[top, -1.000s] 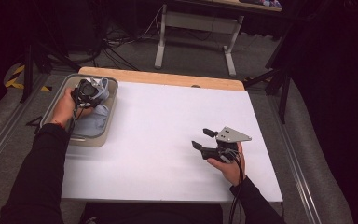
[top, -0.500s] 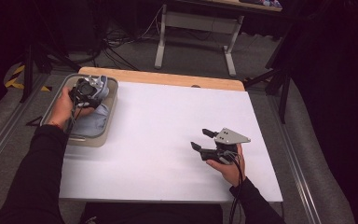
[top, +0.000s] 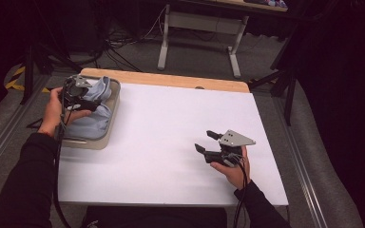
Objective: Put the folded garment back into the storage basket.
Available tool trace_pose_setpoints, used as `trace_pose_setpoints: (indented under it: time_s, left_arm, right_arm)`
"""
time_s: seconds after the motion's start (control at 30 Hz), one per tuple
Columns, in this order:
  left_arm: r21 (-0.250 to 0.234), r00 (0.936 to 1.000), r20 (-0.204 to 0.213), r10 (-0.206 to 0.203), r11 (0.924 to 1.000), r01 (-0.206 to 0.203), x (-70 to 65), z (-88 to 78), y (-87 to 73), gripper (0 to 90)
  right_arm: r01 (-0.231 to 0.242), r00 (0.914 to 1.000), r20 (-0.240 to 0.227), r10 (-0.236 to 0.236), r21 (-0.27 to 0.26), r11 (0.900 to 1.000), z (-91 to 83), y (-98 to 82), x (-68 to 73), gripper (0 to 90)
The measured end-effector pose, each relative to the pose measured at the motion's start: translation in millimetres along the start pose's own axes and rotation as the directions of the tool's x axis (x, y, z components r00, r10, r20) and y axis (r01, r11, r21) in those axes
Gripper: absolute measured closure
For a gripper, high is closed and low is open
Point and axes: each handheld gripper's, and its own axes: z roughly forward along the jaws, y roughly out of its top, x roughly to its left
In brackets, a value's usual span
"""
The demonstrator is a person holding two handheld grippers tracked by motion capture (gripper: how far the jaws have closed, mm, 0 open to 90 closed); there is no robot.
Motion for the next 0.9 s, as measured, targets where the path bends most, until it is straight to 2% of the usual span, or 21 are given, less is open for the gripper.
trace_pose_setpoints:
  time_s: [0.03, 0.1, 0.17, 0.23, 0.4, 0.43, 0.57, 0.7, 0.8, 0.9]
  left_arm:
    - [-0.018, 0.9999, -0.010, -0.003, 0.9998, 0.003, -1.3, -1.9, -0.7, 28.3]
    - [-0.043, 1.0000, -0.002, -0.004, 0.9991, 0.004, -2.9, -5.7, -1.4, 26.6]
    - [-0.050, 1.0000, -0.003, -0.002, 0.9987, 0.002, -3.7, -6.9, -1.6, 25.5]
    - [-0.092, 0.9999, 0.001, -0.011, 0.9957, 0.011, -6.1, -10.9, -2.1, 23.2]
    - [-0.127, 0.9999, 0.005, -0.016, 0.9918, 0.017, -7.6, -16.6, -2.2, 21.0]
    - [-0.135, 0.9996, 0.019, -0.022, 0.9906, 0.024, -8.2, -17.8, -2.7, 20.4]
    - [-0.166, 0.9998, 0.019, -0.009, 0.9861, 0.012, -11.3, -22.4, -4.0, 17.3]
    - [-0.190, 0.9997, 0.021, -0.017, 0.9816, 0.020, -14.6, -24.6, -5.0, 14.9]
    - [-0.193, 0.9995, 0.028, -0.013, 0.9811, 0.019, -14.7, -25.8, -5.4, 13.6]
    - [-0.210, 0.9993, 0.034, -0.013, 0.9774, 0.019, -15.0, -28.4, -6.4, 12.8]
  right_arm:
    - [0.001, 1.0000, 0.000, -0.001, 0.001, 1.000, 0.1, 0.0, 0.2, 32.7]
    - [0.002, 1.0000, 0.001, -0.002, 0.002, 1.000, 0.3, 0.1, 0.3, 32.7]
    - [0.004, 1.0000, 0.001, -0.004, 0.001, 1.000, 0.2, 0.2, 0.5, 32.6]
    - [0.004, 1.0000, 0.001, -0.004, 0.001, 1.000, 0.2, 0.2, 0.5, 32.6]
    - [0.004, 1.0000, 0.002, -0.004, 0.004, 1.000, 0.5, -0.1, 0.1, 32.5]
    - [0.002, 1.0000, 0.002, -0.002, 0.003, 1.000, 0.5, -0.2, -0.1, 32.5]
    - [0.004, 1.0000, 0.003, -0.004, 0.002, 1.000, 0.0, -0.1, -0.2, 32.5]
    - [0.003, 1.0000, 0.002, -0.003, 0.004, 1.000, 0.5, -0.1, 0.1, 32.5]
    - [0.010, 0.9999, 0.005, -0.010, 0.006, 1.000, 0.5, 0.1, 0.4, 32.4]
    - [0.011, 0.9999, 0.007, -0.011, 0.006, 1.000, 0.5, 0.0, 0.5, 32.3]
